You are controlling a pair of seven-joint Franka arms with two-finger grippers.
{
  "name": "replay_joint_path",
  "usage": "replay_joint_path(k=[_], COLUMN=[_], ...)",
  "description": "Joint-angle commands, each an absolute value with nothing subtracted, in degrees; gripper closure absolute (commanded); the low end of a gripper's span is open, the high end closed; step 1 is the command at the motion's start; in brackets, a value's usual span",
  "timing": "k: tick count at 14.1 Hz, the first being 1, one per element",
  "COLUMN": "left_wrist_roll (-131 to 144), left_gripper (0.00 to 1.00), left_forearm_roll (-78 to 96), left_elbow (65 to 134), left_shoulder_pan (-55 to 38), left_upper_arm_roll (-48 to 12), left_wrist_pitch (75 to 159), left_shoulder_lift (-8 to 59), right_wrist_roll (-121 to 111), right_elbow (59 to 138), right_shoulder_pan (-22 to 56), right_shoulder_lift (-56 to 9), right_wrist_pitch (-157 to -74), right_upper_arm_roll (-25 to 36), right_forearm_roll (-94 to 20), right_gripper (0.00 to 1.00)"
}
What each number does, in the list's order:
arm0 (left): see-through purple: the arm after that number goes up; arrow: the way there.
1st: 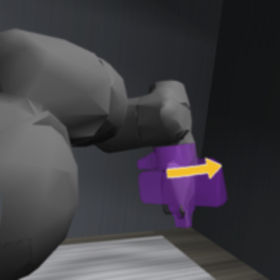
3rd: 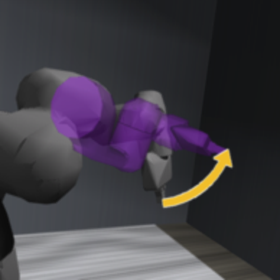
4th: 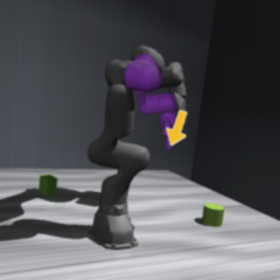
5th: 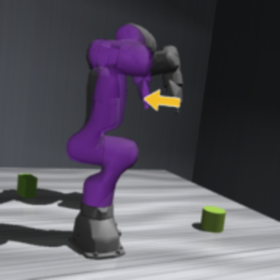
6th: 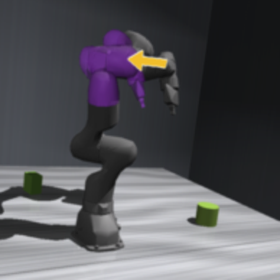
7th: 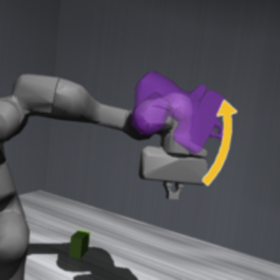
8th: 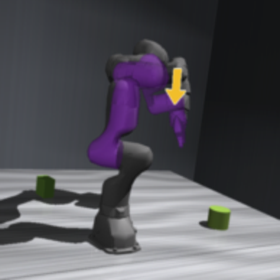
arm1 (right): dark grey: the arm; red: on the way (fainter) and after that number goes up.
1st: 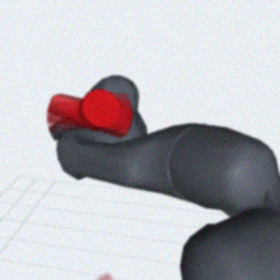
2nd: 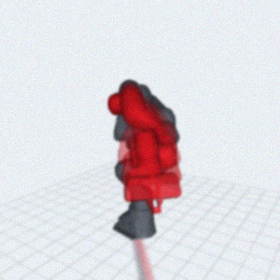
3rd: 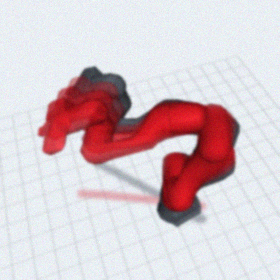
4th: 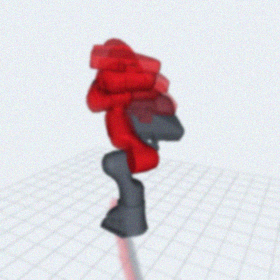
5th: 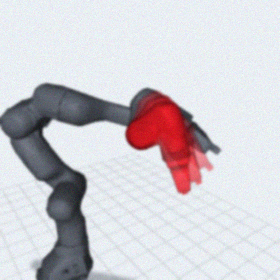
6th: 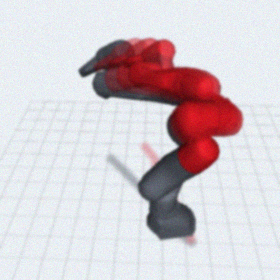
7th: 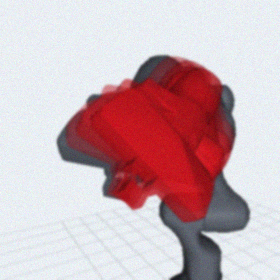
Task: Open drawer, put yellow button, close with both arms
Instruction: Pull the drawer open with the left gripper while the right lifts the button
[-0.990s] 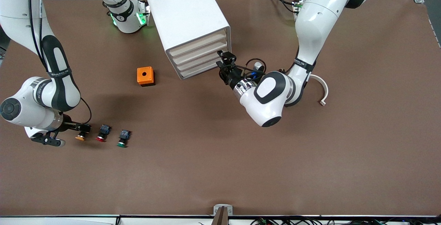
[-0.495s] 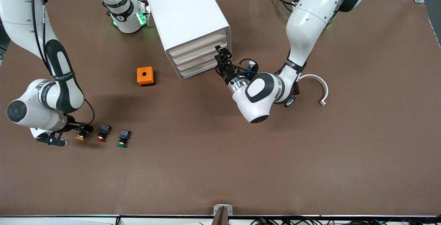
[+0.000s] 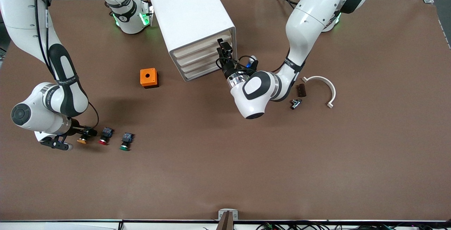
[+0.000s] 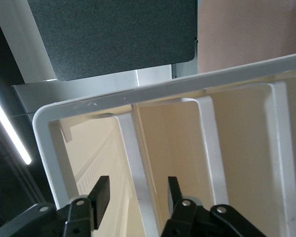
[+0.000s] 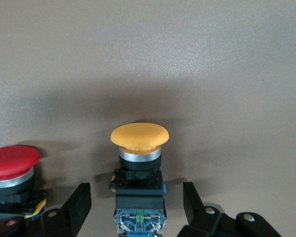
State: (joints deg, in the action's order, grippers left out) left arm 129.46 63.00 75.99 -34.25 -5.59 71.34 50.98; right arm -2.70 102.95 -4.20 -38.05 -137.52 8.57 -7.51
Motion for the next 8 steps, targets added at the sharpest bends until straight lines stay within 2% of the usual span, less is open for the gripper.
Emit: replay_joint_path(k=[1, 2, 4, 8], left_wrist_roll=[130.8, 130.8, 130.8, 130.8], left_gripper=[0.45, 0.45, 0.45, 0.54], left_forearm_roll=[64.4, 64.4, 64.4, 65.6], left_elbow=[76.7, 76.7, 76.7, 76.7], left_shoulder_pan=[-35.3, -35.5, -36.2, -37.3], left_upper_arm_roll=[-5.5, -5.5, -5.5, -5.5], left_wrist_pitch=[70.8, 70.8, 70.8, 70.9], left_shoulder_lift=[50.5, 50.5, 50.6, 51.5], right_wrist_roll=[-3.2, -3.2, -2.4, -2.4], right_elbow=[102.6, 102.6, 102.6, 102.6], right_shoulder_pan=[-5.1, -5.0, -4.7, -4.7], right_shoulder_lift=[-38.1, -38.1, -38.0, -37.8], right_wrist_pitch=[-137.6, -137.5, -137.3, -137.1], right_upper_arm_roll=[7.7, 7.7, 7.7, 7.7], right_forearm_roll=[-8.2, -8.2, -8.3, -8.3], right_gripper=[0.58, 0.75, 0.98, 1.00])
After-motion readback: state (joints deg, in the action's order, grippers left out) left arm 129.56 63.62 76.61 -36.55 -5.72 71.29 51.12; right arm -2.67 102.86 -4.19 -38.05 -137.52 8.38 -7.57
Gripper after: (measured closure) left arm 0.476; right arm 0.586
